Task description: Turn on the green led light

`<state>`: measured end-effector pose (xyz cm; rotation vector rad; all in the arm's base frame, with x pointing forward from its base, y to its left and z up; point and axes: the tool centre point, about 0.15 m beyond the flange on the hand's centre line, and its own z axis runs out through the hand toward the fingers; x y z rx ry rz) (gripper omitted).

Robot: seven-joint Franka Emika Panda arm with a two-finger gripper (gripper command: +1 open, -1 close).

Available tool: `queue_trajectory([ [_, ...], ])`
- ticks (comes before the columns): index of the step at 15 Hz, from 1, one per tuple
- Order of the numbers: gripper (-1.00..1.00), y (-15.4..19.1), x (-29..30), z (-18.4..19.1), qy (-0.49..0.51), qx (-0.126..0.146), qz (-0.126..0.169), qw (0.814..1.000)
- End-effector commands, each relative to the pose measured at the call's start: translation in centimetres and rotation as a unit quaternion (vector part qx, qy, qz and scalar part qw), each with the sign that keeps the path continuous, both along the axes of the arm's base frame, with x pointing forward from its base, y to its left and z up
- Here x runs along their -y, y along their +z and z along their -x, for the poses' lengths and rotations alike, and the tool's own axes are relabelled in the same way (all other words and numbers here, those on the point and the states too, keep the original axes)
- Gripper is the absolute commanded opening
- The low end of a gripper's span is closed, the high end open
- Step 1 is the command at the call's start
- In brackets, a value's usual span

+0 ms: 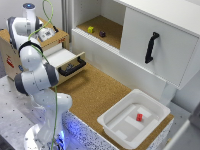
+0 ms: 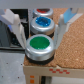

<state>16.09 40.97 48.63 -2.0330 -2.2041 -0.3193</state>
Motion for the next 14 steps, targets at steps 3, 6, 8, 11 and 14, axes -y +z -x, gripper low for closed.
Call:
queue_trajectory([
  [3,-1.0,-0.1,-3.8,-1.0,0.025,-0.047,0.06,0.997],
  [6,-1.0,-0.7,-4.5,-1.1,0.022,-0.052,0.059,0.997],
  [8,-1.0,-1.2,-4.9,-1.3,0.019,-0.052,0.06,0.997],
  [11,-1.0,-2.5,-5.2,-0.9,0.018,-0.054,0.069,0.996],
  [14,-1.0,-3.4,-5.5,-0.4,0.016,-0.053,0.073,0.996],
])
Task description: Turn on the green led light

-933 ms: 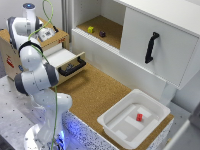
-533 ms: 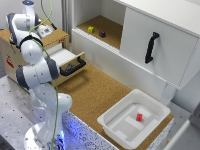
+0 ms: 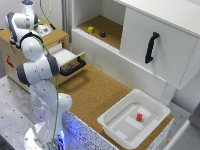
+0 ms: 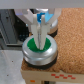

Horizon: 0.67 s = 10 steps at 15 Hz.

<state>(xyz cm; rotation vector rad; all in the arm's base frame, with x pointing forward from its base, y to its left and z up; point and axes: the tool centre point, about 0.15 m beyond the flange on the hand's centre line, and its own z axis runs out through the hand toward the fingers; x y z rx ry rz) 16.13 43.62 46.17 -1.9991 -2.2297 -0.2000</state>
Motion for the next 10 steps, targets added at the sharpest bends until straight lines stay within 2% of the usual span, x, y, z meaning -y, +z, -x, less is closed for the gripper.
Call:
queue_trajectory([
  [1,-1.0,-1.7,-3.0,-0.2,0.002,-0.015,0.055,0.998],
  [3,-1.0,-3.0,-2.9,0.0,0.004,-0.006,0.069,0.998],
  [4,-1.0,-2.8,-2.8,0.0,0.002,-0.006,0.066,0.998],
  [6,-1.0,-1.6,-2.3,0.3,0.002,0.019,0.048,0.999],
  [7,-1.0,-1.0,-1.9,1.1,0.015,0.044,0.042,0.998],
  [10,-1.0,1.0,-1.5,1.7,0.023,0.069,0.03,0.997],
])
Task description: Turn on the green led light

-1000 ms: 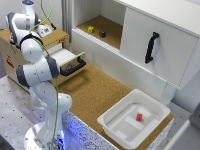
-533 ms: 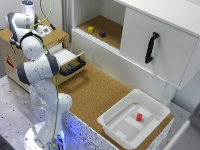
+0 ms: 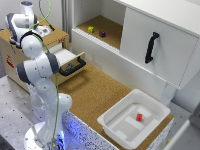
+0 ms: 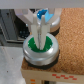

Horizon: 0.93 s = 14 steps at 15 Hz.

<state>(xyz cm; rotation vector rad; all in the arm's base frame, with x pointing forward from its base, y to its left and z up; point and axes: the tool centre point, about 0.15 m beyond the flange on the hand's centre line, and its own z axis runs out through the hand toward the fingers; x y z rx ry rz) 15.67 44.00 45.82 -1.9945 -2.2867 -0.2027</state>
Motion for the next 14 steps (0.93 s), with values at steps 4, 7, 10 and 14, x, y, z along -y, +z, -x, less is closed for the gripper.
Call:
queue_trajectory([
  [4,-1.0,2.9,-1.3,2.0,0.029,0.075,0.009,0.997],
  [7,-1.0,1.7,-1.7,0.9,0.015,0.076,0.017,0.997],
  [10,-1.0,0.7,-2.0,-0.1,0.004,0.073,0.022,0.997],
  [14,-1.0,-1.1,-2.5,-0.4,-0.005,0.074,0.032,0.997],
])
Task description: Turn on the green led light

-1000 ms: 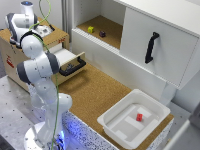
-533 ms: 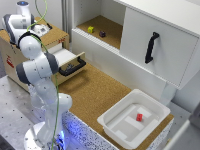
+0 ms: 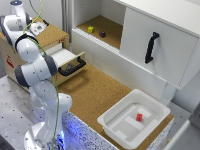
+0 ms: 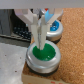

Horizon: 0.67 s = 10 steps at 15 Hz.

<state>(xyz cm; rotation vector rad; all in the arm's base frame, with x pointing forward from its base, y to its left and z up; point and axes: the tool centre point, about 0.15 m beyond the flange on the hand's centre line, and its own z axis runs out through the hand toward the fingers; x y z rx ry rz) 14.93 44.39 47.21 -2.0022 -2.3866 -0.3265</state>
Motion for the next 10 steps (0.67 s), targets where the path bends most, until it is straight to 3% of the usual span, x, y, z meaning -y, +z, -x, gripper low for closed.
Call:
queue_trajectory([
  [1,-1.0,-2.9,-2.2,-1.3,-0.02,0.017,0.028,0.999],
  [2,-1.0,-3.4,-2.2,-1.6,-0.023,0.028,0.031,0.999],
  [5,-1.0,-4.4,-1.6,-1.6,-0.02,0.029,0.045,0.998],
  [6,-1.0,-3.9,-1.4,-1.6,-0.023,0.026,0.041,0.999],
  [8,-1.0,-0.4,-1.2,-2.0,-0.033,0.027,0.002,0.999],
  [10,-1.0,2.3,-0.6,-2.6,-0.034,0.028,-0.011,0.999],
])
